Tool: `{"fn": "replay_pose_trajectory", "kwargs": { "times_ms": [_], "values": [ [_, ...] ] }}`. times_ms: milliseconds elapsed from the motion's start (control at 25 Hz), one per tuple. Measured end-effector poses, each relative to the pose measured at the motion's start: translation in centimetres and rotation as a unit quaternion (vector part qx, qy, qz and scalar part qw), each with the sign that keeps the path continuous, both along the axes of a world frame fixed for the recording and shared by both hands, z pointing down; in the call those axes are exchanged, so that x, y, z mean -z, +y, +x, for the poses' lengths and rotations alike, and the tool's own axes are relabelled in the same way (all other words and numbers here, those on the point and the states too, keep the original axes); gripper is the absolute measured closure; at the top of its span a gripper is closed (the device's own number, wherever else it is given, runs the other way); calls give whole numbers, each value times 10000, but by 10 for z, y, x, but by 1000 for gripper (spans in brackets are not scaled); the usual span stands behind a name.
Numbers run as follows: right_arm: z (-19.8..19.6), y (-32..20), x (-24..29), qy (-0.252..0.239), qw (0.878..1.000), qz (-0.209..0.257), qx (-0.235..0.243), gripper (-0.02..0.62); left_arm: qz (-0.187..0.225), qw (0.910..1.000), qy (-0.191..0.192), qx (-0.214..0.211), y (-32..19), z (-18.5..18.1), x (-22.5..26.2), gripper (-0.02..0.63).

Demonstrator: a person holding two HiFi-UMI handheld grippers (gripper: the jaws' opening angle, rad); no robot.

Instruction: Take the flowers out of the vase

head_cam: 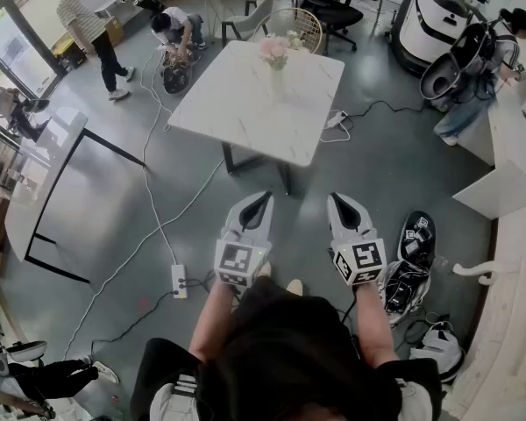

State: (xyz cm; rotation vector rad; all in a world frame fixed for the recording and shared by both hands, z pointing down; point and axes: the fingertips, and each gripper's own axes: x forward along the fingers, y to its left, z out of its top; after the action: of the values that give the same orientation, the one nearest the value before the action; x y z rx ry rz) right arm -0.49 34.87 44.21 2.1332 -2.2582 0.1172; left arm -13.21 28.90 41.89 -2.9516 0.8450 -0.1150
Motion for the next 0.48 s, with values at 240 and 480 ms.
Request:
{"fn": "replay_pose_trajectory", "kwargs": {
  "times_ms": [240, 480],
  "values": [
    [4, -7, 0, 38, 10000, -11, 24, 592, -26, 10000, 9, 16, -6, 6, 0, 598],
    [9, -9, 1, -48, 10000, 10, 16, 592, -36, 10000, 2, 39, -8, 10, 1, 598]
  ]
}}
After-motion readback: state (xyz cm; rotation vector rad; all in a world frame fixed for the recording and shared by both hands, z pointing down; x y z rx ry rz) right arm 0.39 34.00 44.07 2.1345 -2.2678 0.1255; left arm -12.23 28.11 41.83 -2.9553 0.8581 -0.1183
